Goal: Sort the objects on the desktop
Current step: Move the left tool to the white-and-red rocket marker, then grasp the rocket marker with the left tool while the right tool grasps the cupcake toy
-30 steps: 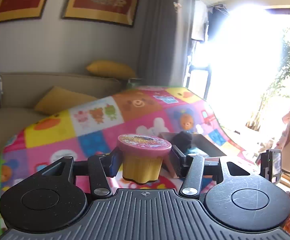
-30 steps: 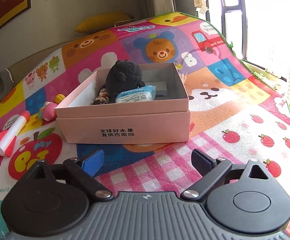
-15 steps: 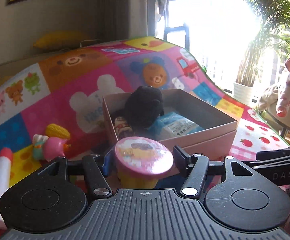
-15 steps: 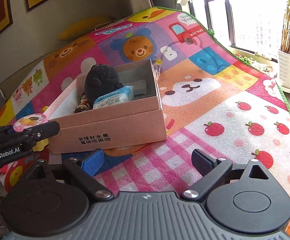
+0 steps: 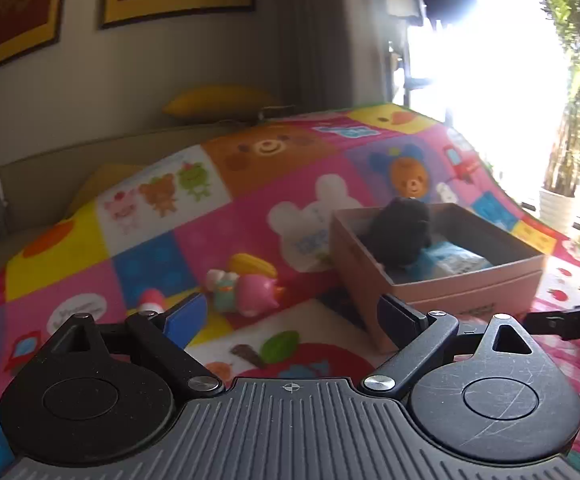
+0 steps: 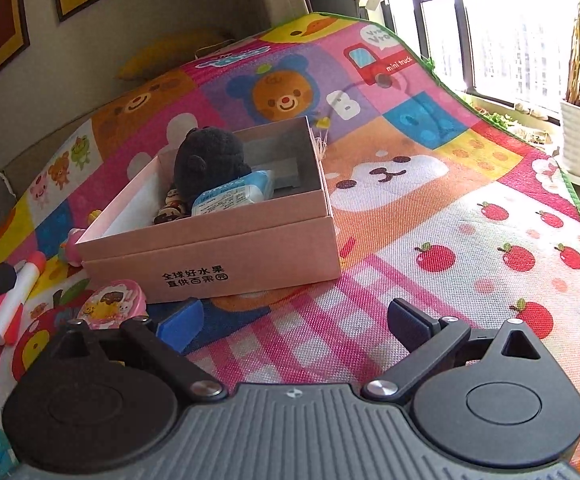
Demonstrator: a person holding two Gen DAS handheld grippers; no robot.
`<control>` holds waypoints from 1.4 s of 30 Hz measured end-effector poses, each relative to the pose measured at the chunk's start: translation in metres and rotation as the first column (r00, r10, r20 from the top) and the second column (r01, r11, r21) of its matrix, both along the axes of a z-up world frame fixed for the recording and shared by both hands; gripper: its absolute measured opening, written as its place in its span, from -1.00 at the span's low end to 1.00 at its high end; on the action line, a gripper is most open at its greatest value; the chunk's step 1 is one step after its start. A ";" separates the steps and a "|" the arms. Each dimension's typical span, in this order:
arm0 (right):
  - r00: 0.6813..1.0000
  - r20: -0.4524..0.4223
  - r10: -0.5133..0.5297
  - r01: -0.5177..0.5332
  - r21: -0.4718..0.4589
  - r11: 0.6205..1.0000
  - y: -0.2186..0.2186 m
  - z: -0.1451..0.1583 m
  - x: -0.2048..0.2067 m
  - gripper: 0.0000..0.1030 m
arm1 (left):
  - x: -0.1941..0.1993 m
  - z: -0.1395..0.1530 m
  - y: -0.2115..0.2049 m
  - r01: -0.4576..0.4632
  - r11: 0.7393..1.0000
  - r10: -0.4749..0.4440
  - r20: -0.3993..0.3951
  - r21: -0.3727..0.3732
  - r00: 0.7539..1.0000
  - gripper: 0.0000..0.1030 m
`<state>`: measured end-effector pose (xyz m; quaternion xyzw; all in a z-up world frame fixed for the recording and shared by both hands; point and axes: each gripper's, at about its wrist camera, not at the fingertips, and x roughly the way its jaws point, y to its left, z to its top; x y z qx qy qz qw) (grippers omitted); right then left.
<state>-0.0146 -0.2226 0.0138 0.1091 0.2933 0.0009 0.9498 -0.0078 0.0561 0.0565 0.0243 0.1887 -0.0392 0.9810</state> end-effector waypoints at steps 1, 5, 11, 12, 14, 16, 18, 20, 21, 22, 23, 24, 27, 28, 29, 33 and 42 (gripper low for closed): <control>1.000 0.005 0.003 -0.003 -0.010 1.000 0.002 0.000 -0.001 0.92 | 0.008 0.000 0.015 -0.055 0.998 0.054 -0.029 -0.034 0.998 0.86; 0.999 0.030 0.017 -0.015 -0.066 0.998 0.011 0.003 -0.005 0.92 | 0.047 -0.014 0.058 -0.194 0.978 0.180 -0.156 -0.081 0.971 0.84; 0.996 0.083 0.032 -0.018 -0.171 0.985 0.028 0.007 -0.016 0.92 | 0.075 -0.043 0.073 -0.238 0.969 0.210 -0.277 -0.069 0.938 0.12; 0.995 0.095 0.036 -0.019 -0.176 0.984 0.029 0.008 -0.017 0.92 | 0.072 -0.042 0.073 -0.230 0.970 0.203 -0.270 -0.073 0.941 -0.14; 0.994 0.099 0.038 -0.021 -0.168 0.985 0.028 0.008 -0.017 0.92 | 0.063 -0.039 0.071 -0.207 0.973 0.174 -0.269 -0.098 0.947 -0.25; 0.995 0.095 0.035 -0.021 -0.149 0.989 0.024 0.008 -0.016 0.92 | 0.050 -0.036 0.063 -0.164 0.981 0.131 -0.261 -0.107 0.956 -0.25; 0.995 0.096 0.028 -0.015 -0.135 0.991 0.022 0.008 -0.016 0.92 | 0.031 -0.033 0.047 -0.109 0.988 0.078 -0.256 -0.108 0.964 -0.25; 0.994 0.103 0.026 -0.012 -0.133 0.991 0.021 0.008 -0.018 0.92 | 0.009 -0.030 0.030 -0.041 0.990 0.006 -0.254 -0.132 0.967 -0.25; 0.994 0.107 0.026 -0.011 -0.136 0.991 0.022 0.008 -0.018 0.92 | -0.003 -0.028 0.021 -0.007 0.989 -0.031 -0.258 -0.148 0.966 -0.25; 0.993 0.112 0.025 -0.009 -0.138 0.990 0.022 0.009 -0.019 0.92 | -0.014 -0.027 0.013 0.025 0.987 -0.067 -0.259 -0.161 0.964 -0.25; 0.993 0.116 0.023 -0.007 -0.140 0.990 0.022 0.009 -0.020 0.92 | -0.026 -0.026 0.005 0.057 0.984 -0.101 -0.259 -0.170 0.961 -0.25; 0.993 0.120 0.023 -0.006 -0.140 0.990 0.022 0.009 -0.021 0.92 | -0.037 -0.027 -0.003 0.083 0.981 -0.128 -0.260 -0.176 0.957 -0.24; 0.993 0.120 0.025 -0.008 -0.139 0.990 0.022 0.009 -0.020 0.92 | -0.056 -0.032 -0.017 0.116 0.979 -0.157 -0.263 -0.166 0.952 -0.18; 0.993 0.119 0.027 -0.010 -0.141 0.990 0.023 0.009 -0.020 0.92 | -0.058 -0.035 -0.019 0.107 0.983 -0.144 -0.261 -0.151 0.955 -0.12; 0.992 0.119 0.031 -0.013 -0.145 0.989 0.023 0.009 -0.021 0.92 | -0.057 -0.037 -0.019 0.086 0.987 -0.120 -0.261 -0.137 0.958 0.08; 0.989 0.121 0.090 -0.071 -0.152 0.986 0.032 0.012 -0.027 0.92 | -0.051 -0.047 -0.006 -0.026 0.992 -0.006 -0.256 -0.123 0.967 0.73; 0.952 0.057 0.299 -0.283 -0.196 0.939 0.089 0.021 0.000 0.78 | -0.051 -0.051 -0.014 0.010 0.999 -0.024 -0.257 -0.054 0.966 1.00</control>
